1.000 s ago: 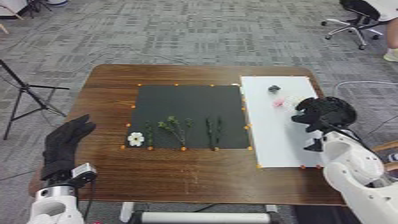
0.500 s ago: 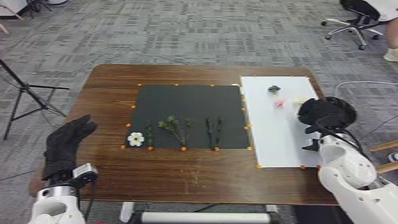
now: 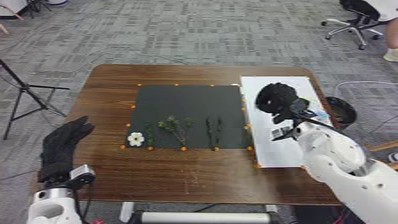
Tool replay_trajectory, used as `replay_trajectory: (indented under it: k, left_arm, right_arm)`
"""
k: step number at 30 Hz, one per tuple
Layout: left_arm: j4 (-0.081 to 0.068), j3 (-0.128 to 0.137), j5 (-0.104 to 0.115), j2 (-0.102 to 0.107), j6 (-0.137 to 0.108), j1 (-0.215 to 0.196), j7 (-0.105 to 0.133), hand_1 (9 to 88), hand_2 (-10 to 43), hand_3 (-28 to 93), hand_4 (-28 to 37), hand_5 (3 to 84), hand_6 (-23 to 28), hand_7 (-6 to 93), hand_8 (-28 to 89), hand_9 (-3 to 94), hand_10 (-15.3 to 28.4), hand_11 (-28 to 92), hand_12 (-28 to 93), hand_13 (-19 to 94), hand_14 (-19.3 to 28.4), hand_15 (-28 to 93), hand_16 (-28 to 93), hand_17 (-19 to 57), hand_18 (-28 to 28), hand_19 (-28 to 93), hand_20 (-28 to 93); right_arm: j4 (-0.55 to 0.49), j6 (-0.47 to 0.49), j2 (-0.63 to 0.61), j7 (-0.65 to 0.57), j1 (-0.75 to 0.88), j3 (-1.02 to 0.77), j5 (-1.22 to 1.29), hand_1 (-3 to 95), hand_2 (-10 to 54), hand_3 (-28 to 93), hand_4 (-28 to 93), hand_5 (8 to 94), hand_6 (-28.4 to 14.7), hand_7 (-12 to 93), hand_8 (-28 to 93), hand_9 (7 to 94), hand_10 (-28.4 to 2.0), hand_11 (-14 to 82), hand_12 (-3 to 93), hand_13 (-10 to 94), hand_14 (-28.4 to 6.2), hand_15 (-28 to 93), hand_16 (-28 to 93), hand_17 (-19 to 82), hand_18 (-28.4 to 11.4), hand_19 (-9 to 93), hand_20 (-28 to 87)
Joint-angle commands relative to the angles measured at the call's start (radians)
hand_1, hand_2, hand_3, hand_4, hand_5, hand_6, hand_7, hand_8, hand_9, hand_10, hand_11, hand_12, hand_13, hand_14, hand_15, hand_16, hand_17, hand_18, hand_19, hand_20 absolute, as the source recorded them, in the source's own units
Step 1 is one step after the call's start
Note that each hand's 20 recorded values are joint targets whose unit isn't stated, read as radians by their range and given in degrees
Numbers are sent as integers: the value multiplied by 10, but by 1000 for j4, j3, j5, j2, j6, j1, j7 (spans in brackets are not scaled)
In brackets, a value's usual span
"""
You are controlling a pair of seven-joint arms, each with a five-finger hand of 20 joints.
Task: Arrange flowers
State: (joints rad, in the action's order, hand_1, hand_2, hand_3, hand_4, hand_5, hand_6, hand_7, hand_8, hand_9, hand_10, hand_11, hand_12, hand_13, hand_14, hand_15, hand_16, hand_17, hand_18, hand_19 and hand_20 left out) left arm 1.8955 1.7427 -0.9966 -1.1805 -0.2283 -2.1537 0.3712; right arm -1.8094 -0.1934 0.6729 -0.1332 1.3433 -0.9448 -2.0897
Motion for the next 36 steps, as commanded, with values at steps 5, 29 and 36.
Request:
replay_trajectory:
  k: [5, 29, 36]
  left_arm:
    - [-11, -28, -13, 9, 15, 27, -6, 229, 92, 714, -283, 538, 12, 165, -76, 556, 142, 222, 147, 463, 172, 176, 25, 112, 114, 71, 211]
    - [-15, -39, 1, 24, -3, 43, 6, 228, 94, 715, -283, 538, 12, 166, -76, 556, 143, 221, 147, 464, 172, 175, 26, 112, 114, 72, 211]
    - [-20, -45, 9, 25, -6, 52, 12, 228, 95, 714, -283, 540, 12, 164, -76, 559, 142, 220, 146, 474, 174, 173, 21, 114, 114, 70, 210]
  right_arm:
    - [424, 179, 513, 5, -509, 74, -152, 639, -95, 544, -127, 754, 5, 204, 104, 851, -107, 50, 342, 820, -55, 435, 342, 482, -153, 787, 548]
    - [510, 384, 769, 216, -504, 241, -403, 630, -95, 554, -129, 749, 10, 219, 92, 851, -108, 48, 339, 821, -53, 436, 341, 480, -154, 789, 551]
    - [485, 399, 767, 224, -464, 274, -419, 624, -95, 558, -131, 752, 18, 223, 84, 852, -105, 45, 336, 821, -49, 436, 341, 479, -155, 794, 553]
